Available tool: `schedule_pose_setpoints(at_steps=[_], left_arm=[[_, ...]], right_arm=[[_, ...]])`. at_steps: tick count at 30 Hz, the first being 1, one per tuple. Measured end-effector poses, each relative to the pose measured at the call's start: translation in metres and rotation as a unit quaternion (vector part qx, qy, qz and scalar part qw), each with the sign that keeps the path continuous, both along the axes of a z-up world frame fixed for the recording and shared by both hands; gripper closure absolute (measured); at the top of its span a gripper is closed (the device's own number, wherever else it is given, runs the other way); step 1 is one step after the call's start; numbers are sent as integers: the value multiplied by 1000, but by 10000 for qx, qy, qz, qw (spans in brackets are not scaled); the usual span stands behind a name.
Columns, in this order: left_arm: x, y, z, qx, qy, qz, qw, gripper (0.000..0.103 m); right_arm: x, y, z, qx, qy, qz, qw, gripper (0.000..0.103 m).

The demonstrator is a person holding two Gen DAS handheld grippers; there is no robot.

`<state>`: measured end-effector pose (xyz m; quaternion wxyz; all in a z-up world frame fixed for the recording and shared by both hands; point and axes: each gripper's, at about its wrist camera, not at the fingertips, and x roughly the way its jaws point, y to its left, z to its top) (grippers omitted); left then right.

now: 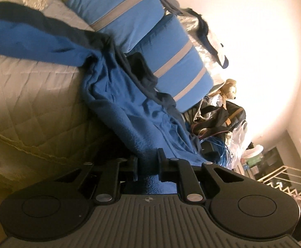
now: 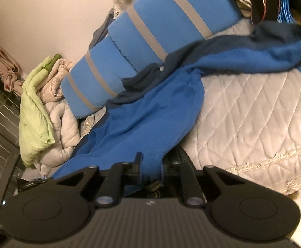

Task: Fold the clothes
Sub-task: 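Grasp the hoodie body edge with both tools, then open both tools and raise them over the hoodie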

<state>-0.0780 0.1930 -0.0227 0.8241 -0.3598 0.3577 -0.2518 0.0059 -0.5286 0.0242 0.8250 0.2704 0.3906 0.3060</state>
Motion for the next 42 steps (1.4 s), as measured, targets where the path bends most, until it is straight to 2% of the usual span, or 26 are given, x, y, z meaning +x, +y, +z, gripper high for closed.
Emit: schedule_pose_setpoints(at_steps=[6, 11, 18, 19, 20, 21, 22, 23, 24, 25, 29, 30, 33, 38, 42], left_arm=[[-12, -3, 12, 185, -97, -20, 9998, 87], [-12, 1, 6, 249, -50, 65, 9997, 87], [-2, -5, -23, 480, 624, 174, 9967, 83], [-1, -6, -25, 495, 696, 195, 9962, 80], [-1, -6, -24, 544, 714, 243, 9957, 75], [-1, -5, -21, 621, 734, 276, 9950, 73], [-1, -3, -18, 701, 755, 311, 9942, 65], [-3, -1, -13, 830, 780, 368, 9928, 51], [-4, 0, -8, 968, 806, 422, 9911, 43], [-5, 2, -1, 1245, 847, 442, 9876, 27], [-5, 11, 31, 2266, 927, 512, 9682, 25], [-5, 15, 41, 2360, 882, 549, 9662, 25], [-2, 25, 76, 2396, 690, 599, 9666, 25], [4, 19, 140, 2590, 300, 452, 9644, 25], [16, 17, 184, 2311, -1, 149, 9728, 25]], right_arm=[[-10, -5, 9, -75, 25, -8, 10000, 88], [-17, -3, -4, -32, 210, 10, 9998, 89], [-16, 6, -24, -384, 425, -32, 9984, 84], [-15, 7, -23, -498, 427, -75, 9978, 75], [-15, 9, -23, -612, 430, -118, 9971, 56], [-14, 9, -22, -734, 421, -147, 9963, 46], [-14, 10, -19, -874, 387, -145, 9953, 29], [-14, 9, -15, -996, 340, -150, 9943, 17], [-15, 6, -11, -1080, 266, -165, 9937, 14], [-15, 3, -6, -1151, 200, -177, 9930, 10], [-11, -18, 22, -1414, -153, -296, 9894, 0], [-9, -23, 31, -1507, -255, -330, 9877, 0], [2, -38, 64, -1738, -558, -451, 9822, 0], [19, -61, 133, -1623, -1001, -559, 9801, 0], [31, -66, 196, -1729, -1457, -595, 9723, 0]])
